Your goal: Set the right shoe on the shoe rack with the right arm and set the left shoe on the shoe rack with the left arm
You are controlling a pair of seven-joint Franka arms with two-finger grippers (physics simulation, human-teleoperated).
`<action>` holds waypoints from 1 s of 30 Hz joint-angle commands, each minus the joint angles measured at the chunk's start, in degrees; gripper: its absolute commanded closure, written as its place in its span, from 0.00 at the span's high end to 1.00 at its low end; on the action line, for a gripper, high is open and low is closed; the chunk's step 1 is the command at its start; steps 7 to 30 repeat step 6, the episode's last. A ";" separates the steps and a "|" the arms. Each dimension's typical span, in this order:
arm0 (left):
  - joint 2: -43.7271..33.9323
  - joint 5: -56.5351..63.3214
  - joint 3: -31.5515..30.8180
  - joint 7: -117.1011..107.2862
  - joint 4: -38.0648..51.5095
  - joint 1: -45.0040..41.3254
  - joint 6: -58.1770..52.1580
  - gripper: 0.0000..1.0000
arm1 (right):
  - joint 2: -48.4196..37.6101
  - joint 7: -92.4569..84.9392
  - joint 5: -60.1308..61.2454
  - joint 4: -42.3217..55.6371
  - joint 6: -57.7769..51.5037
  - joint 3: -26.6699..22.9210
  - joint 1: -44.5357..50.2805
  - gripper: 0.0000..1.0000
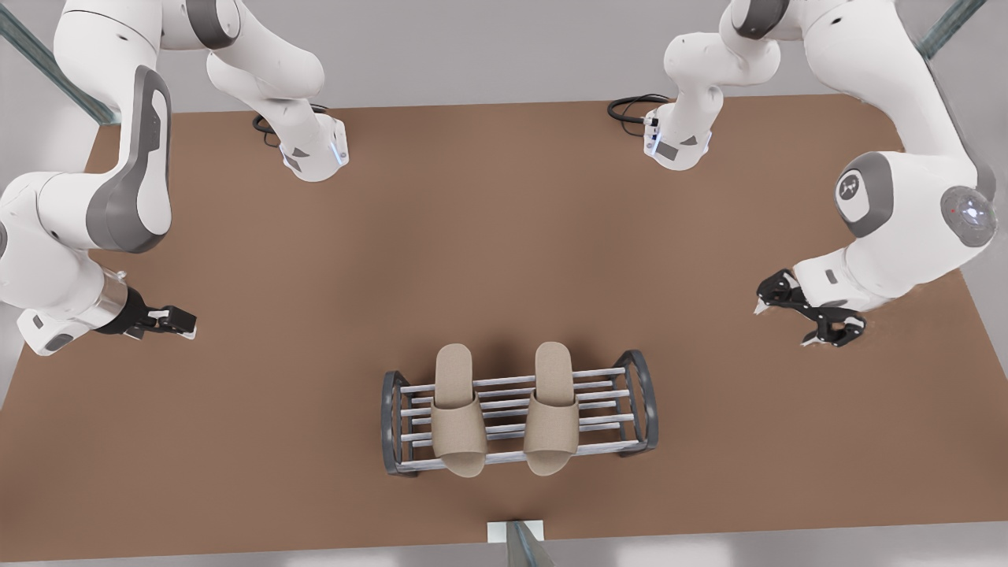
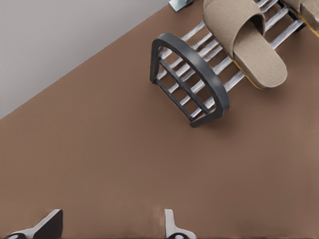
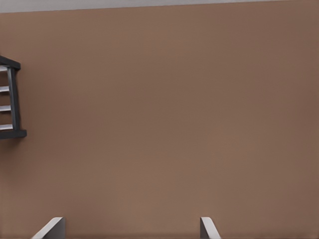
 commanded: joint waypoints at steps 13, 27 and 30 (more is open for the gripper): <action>1.90 5.09 -1.85 -34.29 6.36 0.32 -18.47 1.00 | -0.17 2.02 -0.05 1.05 -0.28 0.05 0.02 1.00; 1.90 5.09 -1.85 -34.29 6.36 0.32 -18.47 1.00 | -0.17 2.02 -0.05 1.05 -0.28 0.05 0.02 1.00; 1.90 5.09 -1.85 -34.29 6.36 0.32 -18.47 1.00 | -0.17 2.02 -0.05 1.05 -0.28 0.05 0.02 1.00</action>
